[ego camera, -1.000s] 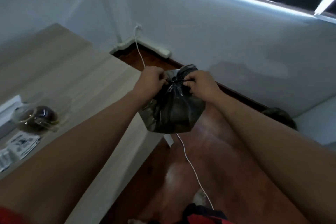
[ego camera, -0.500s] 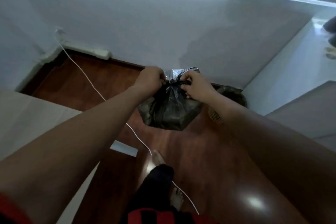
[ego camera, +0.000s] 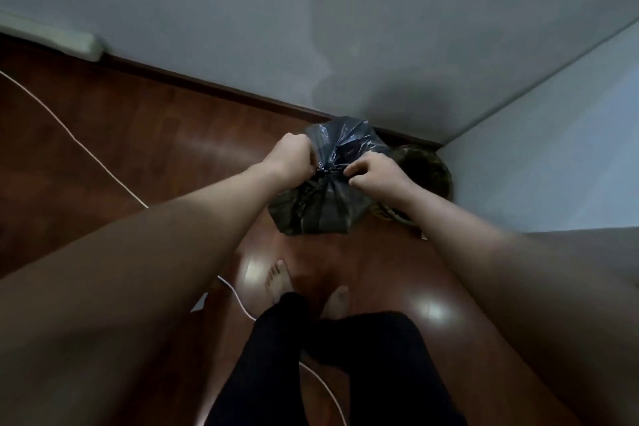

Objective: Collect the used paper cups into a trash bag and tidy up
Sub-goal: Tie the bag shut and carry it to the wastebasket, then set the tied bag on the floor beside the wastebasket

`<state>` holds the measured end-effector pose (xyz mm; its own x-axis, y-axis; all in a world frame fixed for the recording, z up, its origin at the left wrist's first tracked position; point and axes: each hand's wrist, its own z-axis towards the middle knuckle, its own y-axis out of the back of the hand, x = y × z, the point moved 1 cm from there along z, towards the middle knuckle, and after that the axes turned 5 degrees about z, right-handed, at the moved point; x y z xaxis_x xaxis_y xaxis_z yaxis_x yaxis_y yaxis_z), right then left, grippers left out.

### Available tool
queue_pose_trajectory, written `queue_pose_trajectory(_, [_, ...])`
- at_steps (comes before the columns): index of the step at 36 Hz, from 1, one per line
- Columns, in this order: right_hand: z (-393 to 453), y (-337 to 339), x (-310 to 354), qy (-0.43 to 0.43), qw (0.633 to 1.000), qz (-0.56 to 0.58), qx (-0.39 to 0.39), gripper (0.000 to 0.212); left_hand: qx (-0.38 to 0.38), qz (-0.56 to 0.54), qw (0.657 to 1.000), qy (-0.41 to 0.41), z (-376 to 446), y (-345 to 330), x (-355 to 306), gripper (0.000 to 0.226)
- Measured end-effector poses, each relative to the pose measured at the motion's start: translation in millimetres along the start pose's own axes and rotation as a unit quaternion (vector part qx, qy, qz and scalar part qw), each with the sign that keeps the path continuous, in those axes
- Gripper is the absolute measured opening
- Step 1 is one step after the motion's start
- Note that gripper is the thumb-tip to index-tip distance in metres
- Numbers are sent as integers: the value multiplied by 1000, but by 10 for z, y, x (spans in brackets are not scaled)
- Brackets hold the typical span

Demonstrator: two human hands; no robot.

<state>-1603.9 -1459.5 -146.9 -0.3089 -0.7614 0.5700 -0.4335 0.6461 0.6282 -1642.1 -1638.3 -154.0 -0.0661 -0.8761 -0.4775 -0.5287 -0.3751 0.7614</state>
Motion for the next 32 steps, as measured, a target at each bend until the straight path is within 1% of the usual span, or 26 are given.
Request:
queue_pose_trajectory(4, [727,-206,-474,-6,999,-30,44,33,20,-3,1000,20,653,-519,243,18])
queue_pose_trajectory(8, [1355,-419,-872,3,994,-52,94,38,1,-25,998,49,1180,-985,530,20])
queue_pose_trajectory(10, [1820,-595,-1192,7,990,-75,117,41,-4,-23,998,58,1606,-1366,744,20])
queue_pose_trajectory(12, [2063,-738,-1364,7,983,-99,152,44,3,-32,996,83,1808,-1581,918,22])
queue_pose_trajectory(17, [2766,-1165,-1890,-17,972,-118,203,40,-7,-62,991,115,2432,-2323,1275,24])
queue_pose_trajectory(19, [2932,-1277,-2027,-33,971,-103,212,45,-5,-79,988,133,2567,-2515,1378,28])
queue_pose_trajectory(22, [3225,-1460,-2250,-51,971,-64,226,63,-6,-89,984,155,2828,-2824,1541,31])
queue_pose_trajectory(24, [3349,-1549,-2335,-54,969,-53,236,67,-3,-87,981,171,2930,-2964,1615,32])
queue_pose_trajectory(26, [3458,-1612,-2427,-53,968,-56,239,63,-2,-80,980,182,3025,-3085,1668,32])
queue_pose_trajectory(30, [3537,-1675,-2557,-52,965,-62,248,50,16,-87,977,193,3136,-3256,1686,31])
queue_pose_trajectory(32, [3525,-1629,-2576,-40,966,-61,246,52,26,-88,976,197,3166,-3282,1636,31])
